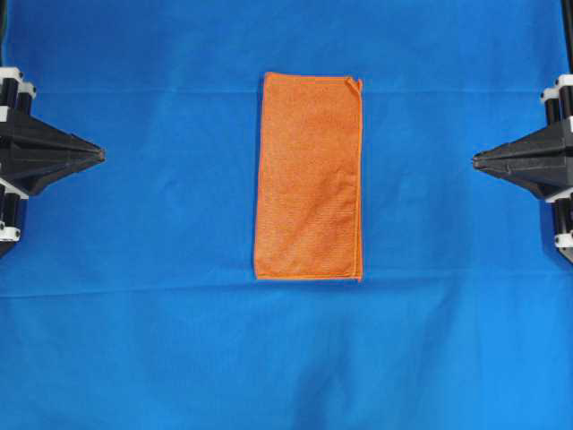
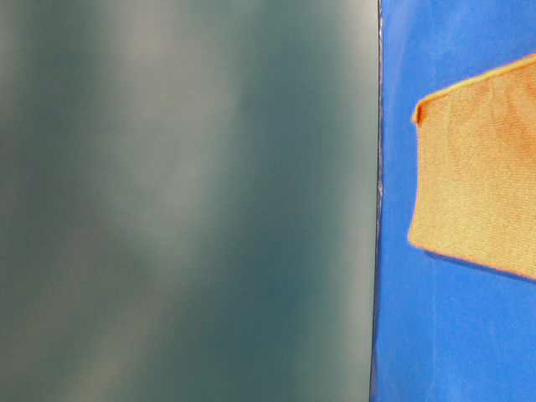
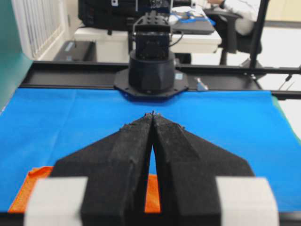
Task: Fold a vertical towel.
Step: 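Move both grippers to the towel's top corners, left and right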
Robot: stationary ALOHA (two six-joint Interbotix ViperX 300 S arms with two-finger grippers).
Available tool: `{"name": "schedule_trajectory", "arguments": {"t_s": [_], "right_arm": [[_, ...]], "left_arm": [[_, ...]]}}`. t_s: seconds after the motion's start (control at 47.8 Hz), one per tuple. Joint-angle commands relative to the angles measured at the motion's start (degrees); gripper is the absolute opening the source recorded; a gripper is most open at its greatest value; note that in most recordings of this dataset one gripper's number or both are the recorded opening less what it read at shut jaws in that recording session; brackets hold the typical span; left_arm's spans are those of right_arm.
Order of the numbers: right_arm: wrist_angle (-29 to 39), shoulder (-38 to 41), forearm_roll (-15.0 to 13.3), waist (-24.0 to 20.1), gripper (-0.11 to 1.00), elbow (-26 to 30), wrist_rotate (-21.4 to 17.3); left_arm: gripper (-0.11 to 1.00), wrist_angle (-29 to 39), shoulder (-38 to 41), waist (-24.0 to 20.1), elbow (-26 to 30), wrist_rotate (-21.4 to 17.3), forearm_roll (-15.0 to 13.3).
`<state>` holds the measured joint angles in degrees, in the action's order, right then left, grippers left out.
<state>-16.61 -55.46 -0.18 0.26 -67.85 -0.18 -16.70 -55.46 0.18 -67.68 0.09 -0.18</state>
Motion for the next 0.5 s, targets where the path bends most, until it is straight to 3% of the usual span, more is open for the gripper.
{"name": "schedule_trajectory", "arguments": {"t_s": [0.0, 0.188, 0.481], "right_arm": [[0.0, 0.7, 0.09, 1.49, 0.0, 1.76, 0.0], [4.83, 1.85, 0.7, 5.45, 0.0, 3.25, -0.79], [8.0, 11.51, 1.58, 17.4, 0.0, 4.66, -3.16]], "left_arm": [[0.0, -1.23, 1.32, -0.26, 1.41, 0.53, -0.97], [0.0, -1.58, 4.57, -0.53, 2.2, -0.26, -0.97], [0.0, -7.12, 18.28, -8.96, 4.57, 0.62, -1.14]]}}
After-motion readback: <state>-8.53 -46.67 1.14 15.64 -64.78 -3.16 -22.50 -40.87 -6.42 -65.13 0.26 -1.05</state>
